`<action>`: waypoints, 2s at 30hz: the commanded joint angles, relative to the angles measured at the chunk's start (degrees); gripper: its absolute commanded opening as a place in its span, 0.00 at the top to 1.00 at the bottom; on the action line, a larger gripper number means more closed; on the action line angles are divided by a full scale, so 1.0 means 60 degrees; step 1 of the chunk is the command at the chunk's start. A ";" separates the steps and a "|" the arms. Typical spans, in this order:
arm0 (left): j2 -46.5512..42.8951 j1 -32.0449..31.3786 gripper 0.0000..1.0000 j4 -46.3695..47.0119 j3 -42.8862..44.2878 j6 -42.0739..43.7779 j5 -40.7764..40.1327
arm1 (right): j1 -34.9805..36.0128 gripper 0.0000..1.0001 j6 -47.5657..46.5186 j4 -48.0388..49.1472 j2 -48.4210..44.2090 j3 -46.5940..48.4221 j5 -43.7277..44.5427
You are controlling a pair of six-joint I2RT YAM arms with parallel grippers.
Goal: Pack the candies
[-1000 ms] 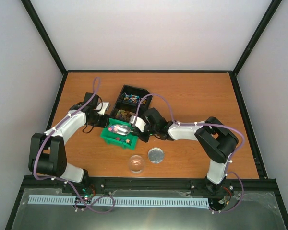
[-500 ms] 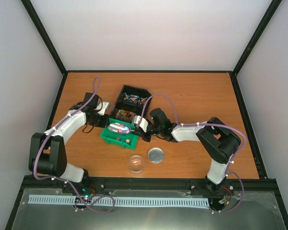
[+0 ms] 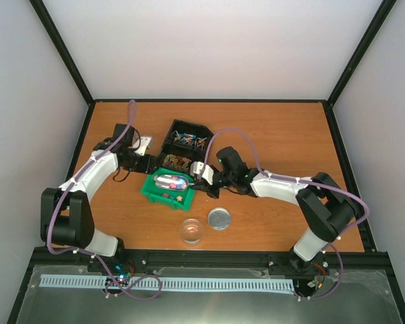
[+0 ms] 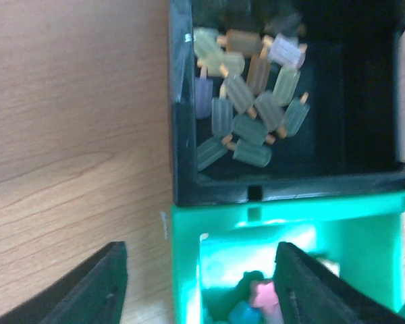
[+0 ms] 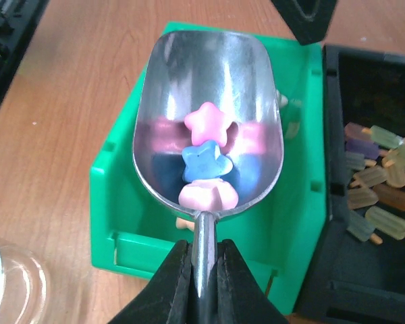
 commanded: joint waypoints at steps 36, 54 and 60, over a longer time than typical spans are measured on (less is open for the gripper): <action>-0.2734 -0.2326 0.50 -0.2685 0.1078 0.6686 0.4676 | -0.0130 0.97 -0.1271 -0.6063 -0.2312 0.2634 -0.2115; -0.2341 -0.2458 0.95 -0.3077 0.1059 0.7169 0.5003 | -0.0077 0.97 -0.1376 -0.6227 -0.2397 0.2666 -0.2402; -0.2552 -0.2458 0.99 -0.3052 0.1016 0.7054 0.4969 | -0.0117 0.92 -0.1160 -0.6159 -0.2376 0.2676 -0.2486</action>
